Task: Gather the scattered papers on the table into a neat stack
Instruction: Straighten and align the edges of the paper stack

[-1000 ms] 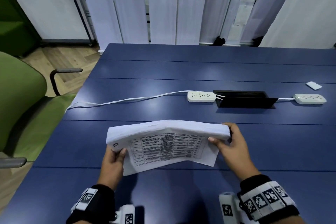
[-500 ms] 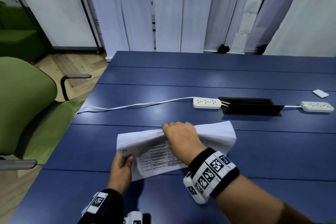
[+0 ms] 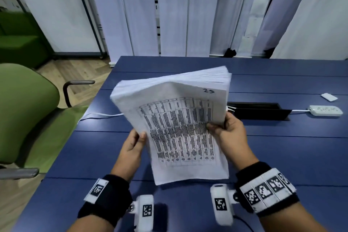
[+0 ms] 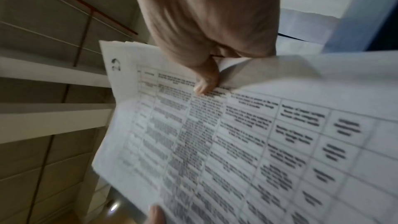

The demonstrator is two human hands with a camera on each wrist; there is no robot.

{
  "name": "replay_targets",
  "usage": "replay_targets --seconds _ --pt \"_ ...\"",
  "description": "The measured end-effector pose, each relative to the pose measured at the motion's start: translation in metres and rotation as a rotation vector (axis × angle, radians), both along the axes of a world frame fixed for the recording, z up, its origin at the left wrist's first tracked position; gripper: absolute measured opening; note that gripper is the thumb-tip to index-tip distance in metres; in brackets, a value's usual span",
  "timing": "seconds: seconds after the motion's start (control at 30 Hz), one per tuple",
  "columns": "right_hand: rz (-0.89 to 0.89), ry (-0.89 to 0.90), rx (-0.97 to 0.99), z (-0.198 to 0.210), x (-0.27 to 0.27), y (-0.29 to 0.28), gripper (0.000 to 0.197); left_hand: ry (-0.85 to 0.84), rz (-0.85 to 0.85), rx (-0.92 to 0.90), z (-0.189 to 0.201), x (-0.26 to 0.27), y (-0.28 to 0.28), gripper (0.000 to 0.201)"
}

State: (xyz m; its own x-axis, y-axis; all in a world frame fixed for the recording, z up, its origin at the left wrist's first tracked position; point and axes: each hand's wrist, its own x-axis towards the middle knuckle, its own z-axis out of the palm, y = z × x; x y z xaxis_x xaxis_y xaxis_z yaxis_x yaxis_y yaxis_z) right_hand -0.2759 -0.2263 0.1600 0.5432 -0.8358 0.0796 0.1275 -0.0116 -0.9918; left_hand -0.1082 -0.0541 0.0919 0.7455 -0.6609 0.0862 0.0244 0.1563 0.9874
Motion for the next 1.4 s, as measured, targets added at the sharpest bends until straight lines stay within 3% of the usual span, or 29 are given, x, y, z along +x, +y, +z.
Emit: replay_targets --seconds 0.1,0.27,0.37,0.43,0.5,0.57,0.67,0.73,0.87,0.97,1.13,1.23,1.33,1.4 --pt "-0.076 -0.007 0.068 -0.019 -0.008 0.004 0.038 -0.121 0.061 -0.017 0.01 -0.01 -0.017 0.021" --pt "-0.136 0.028 -0.022 -0.03 -0.015 0.009 0.034 -0.258 0.193 -0.049 0.01 -0.026 -0.029 0.024" --pt "-0.087 0.089 -0.058 -0.05 -0.024 0.014 0.037 -0.222 0.118 -0.008 -0.005 -0.026 -0.025 0.019" --pt "-0.066 0.131 -0.075 -0.061 -0.032 0.017 0.061 -0.161 0.037 0.002 -0.013 -0.03 -0.02 0.032" --pt "-0.052 0.134 -0.092 -0.063 -0.035 0.021 0.078 -0.144 0.01 -0.003 -0.016 -0.034 -0.016 0.057" --pt "-0.052 0.095 -0.114 -0.061 -0.037 0.027 0.079 -0.122 0.002 -0.033 -0.014 -0.038 -0.015 0.069" --pt "-0.076 0.046 -0.187 -0.058 -0.039 0.03 0.075 -0.125 0.028 -0.075 -0.013 -0.042 -0.013 0.07" --pt "-0.101 0.029 -0.181 -0.061 -0.039 0.029 0.066 -0.119 0.078 -0.06 -0.016 -0.042 -0.014 0.068" --pt "-0.153 0.122 -0.17 -0.075 -0.032 0.022 0.023 -0.116 0.153 -0.042 -0.024 -0.044 -0.023 0.048" --pt "-0.281 0.131 -0.237 -0.066 -0.02 0.019 0.032 -0.108 0.23 -0.132 -0.01 -0.047 -0.037 0.024" --pt "-0.363 -0.09 -0.349 -0.021 0.002 0.015 0.044 -0.134 0.332 -0.305 0.041 -0.05 -0.059 0.028" --pt "-0.345 -0.203 -0.431 -0.008 0.004 0.019 0.044 -0.185 0.374 -0.371 0.051 -0.051 -0.062 0.03" --pt "-0.369 -0.134 -0.484 -0.019 -0.002 0.026 0.044 -0.22 0.38 -0.319 0.039 -0.048 -0.057 0.029" --pt "-0.324 -0.001 -0.455 -0.038 -0.009 0.03 0.027 -0.217 0.347 -0.205 0.024 -0.049 -0.052 0.024"
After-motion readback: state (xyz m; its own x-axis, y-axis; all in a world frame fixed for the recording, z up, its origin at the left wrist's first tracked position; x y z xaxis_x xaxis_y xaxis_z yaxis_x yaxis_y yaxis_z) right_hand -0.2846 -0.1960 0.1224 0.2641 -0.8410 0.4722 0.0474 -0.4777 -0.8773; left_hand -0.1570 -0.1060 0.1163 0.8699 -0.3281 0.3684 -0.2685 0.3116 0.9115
